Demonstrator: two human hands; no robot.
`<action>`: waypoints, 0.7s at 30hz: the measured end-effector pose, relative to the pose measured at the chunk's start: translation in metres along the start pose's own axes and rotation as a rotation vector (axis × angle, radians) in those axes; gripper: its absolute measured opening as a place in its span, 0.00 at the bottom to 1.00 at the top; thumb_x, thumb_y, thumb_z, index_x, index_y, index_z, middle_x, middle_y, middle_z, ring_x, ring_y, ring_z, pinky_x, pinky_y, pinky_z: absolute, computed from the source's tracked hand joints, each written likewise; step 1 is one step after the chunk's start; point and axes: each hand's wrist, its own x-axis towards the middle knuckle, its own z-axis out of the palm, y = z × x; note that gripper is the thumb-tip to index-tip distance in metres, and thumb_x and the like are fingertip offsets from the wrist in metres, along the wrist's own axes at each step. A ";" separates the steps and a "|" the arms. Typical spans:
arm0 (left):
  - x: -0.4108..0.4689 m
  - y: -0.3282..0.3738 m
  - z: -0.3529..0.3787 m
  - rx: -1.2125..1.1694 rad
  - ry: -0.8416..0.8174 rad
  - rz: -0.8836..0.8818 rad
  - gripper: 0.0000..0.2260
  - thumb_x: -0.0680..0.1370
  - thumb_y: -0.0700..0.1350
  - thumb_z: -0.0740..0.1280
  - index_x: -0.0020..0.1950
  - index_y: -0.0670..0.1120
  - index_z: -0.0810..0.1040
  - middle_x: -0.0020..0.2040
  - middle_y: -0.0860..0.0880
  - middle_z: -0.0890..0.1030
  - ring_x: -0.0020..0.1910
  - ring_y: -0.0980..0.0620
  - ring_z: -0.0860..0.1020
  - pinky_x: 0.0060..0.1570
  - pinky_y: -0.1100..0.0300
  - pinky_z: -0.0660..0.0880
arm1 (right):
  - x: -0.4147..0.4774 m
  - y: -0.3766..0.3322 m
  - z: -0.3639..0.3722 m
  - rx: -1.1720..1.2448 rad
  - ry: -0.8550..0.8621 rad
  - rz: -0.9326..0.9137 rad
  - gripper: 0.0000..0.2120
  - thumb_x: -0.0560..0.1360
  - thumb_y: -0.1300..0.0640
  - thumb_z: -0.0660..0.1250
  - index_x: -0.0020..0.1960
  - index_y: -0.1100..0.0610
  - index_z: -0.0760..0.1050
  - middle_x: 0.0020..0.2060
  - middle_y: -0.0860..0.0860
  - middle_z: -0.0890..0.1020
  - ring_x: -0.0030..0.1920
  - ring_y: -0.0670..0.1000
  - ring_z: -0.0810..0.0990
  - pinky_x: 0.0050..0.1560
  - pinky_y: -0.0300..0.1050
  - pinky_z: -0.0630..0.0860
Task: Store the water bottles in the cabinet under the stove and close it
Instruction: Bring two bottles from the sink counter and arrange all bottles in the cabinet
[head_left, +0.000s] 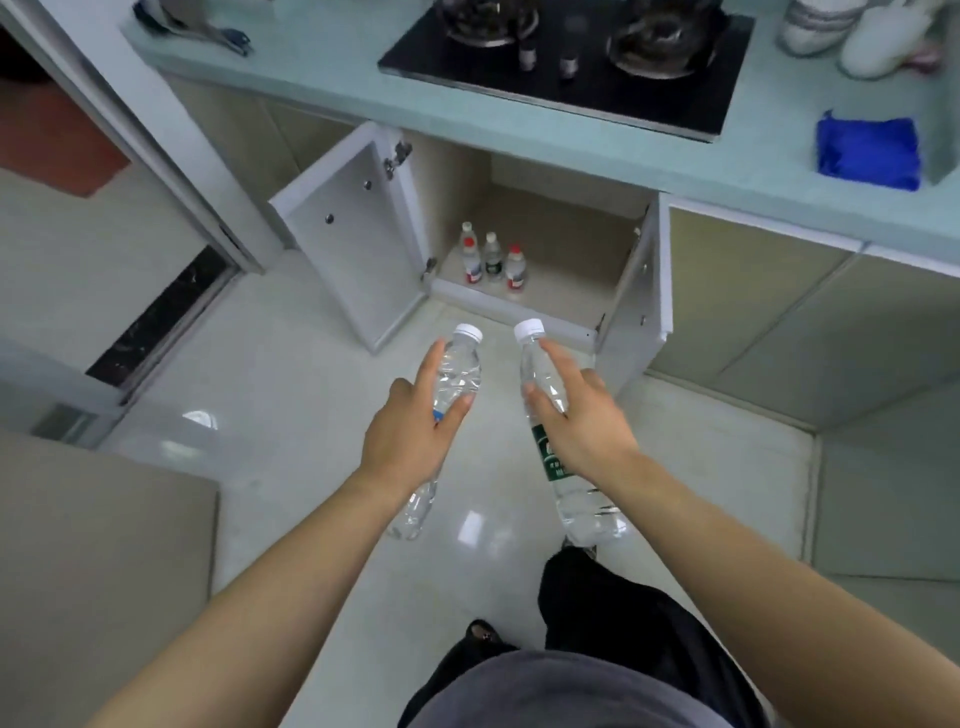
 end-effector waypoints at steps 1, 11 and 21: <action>0.012 -0.005 -0.002 -0.003 -0.005 -0.004 0.28 0.77 0.61 0.56 0.73 0.64 0.47 0.44 0.45 0.71 0.36 0.46 0.72 0.41 0.55 0.71 | 0.014 -0.004 0.004 -0.005 -0.010 0.012 0.24 0.77 0.41 0.54 0.71 0.34 0.51 0.53 0.52 0.70 0.46 0.54 0.73 0.47 0.45 0.67; 0.179 -0.029 -0.027 0.004 -0.060 -0.086 0.28 0.77 0.61 0.56 0.74 0.61 0.48 0.47 0.43 0.73 0.37 0.50 0.73 0.42 0.57 0.70 | 0.189 -0.047 0.018 0.018 -0.043 0.057 0.24 0.78 0.41 0.53 0.71 0.34 0.49 0.50 0.52 0.69 0.44 0.52 0.72 0.47 0.44 0.65; 0.337 -0.055 -0.045 0.019 -0.097 -0.085 0.28 0.78 0.60 0.55 0.75 0.59 0.47 0.48 0.43 0.71 0.36 0.46 0.74 0.44 0.54 0.72 | 0.333 -0.081 0.019 -0.023 -0.063 0.136 0.24 0.79 0.42 0.52 0.72 0.36 0.49 0.52 0.50 0.68 0.41 0.47 0.69 0.36 0.40 0.64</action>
